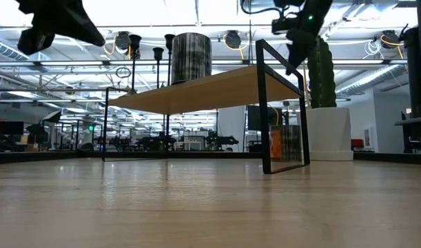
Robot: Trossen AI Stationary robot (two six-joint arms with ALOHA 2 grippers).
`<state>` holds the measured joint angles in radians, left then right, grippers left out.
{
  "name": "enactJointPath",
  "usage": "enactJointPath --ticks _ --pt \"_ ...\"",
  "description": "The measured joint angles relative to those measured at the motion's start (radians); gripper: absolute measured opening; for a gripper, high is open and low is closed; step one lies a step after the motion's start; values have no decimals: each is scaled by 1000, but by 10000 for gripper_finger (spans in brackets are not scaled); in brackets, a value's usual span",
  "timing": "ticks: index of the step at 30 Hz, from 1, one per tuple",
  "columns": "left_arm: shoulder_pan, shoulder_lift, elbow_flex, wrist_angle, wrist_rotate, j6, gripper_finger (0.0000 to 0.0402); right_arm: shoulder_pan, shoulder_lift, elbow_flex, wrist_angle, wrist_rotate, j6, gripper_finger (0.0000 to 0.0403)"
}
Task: Pick & Place candle stick holders
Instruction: Put the top orange scented candle aligned with the brown scented candle on the shelf
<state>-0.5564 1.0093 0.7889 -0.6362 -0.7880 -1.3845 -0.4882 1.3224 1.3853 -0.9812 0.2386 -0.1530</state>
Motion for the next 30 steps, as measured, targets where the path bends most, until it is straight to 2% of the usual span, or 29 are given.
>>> enactJointPath --ticks 5,11,16,22,30 --pt "0 -50 -47 10 -15 21 4 -64 65 31 36 -137 -102 0" --pt "0 -63 -66 9 -19 29 24 -104 130 32 39 -137 -173 4" --pt "0 -63 -68 4 -21 29 17 -122 174 32 43 -141 -276 26" --pt "0 -63 -68 4 -22 29 3 -159 199 32 77 -270 -359 59" --pt "0 -62 -68 2 -29 40 30 -177 198 31 89 -270 -416 96"
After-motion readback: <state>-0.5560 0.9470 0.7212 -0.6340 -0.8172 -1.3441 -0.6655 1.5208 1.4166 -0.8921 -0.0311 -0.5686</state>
